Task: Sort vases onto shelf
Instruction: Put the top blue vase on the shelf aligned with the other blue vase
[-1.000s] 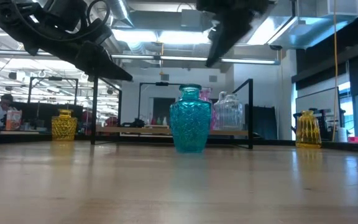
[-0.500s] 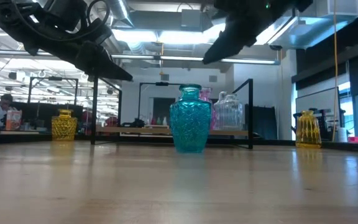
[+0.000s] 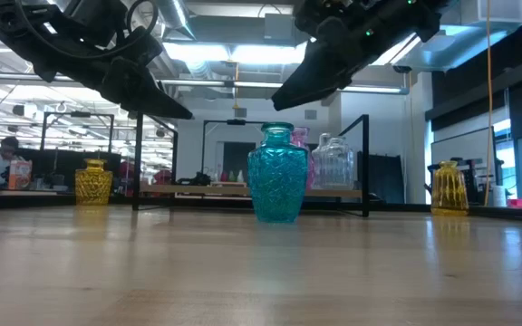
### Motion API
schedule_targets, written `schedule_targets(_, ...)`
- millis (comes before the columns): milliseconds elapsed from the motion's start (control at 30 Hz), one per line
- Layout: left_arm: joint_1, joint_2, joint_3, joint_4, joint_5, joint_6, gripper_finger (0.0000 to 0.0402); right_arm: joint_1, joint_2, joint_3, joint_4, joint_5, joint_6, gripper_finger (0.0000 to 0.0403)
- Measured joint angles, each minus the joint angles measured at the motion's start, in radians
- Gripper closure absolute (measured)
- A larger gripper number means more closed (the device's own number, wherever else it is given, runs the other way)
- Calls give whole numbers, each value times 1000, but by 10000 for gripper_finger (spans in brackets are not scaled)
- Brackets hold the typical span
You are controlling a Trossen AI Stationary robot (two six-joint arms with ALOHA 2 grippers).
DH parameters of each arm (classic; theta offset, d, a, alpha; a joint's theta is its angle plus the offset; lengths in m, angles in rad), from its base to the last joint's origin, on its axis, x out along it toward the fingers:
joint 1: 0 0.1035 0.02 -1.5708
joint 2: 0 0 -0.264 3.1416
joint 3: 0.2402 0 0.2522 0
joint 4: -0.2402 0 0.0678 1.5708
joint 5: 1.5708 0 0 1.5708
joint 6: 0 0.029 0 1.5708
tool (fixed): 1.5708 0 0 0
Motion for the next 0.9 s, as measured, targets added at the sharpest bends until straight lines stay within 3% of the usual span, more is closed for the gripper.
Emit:
schedule_targets(167, 0, 0, 0, 1, 0, 1, 269, -7, 24, 1, 14, 15, -21, 94)
schedule_targets(333, 0, 0, 0, 1, 1, 1, 269, -51, 66, 0, 7, 9, -14, 91)
schedule_targets(533, 0, 0, 0, -1, 1, 1, 269, -86, 98, 0, 38, -117, -4, 116)
schedule_targets(900, 0, 0, 0, 0, 0, 2, 269, -83, 99, 0, 77, -115, -9, 203)
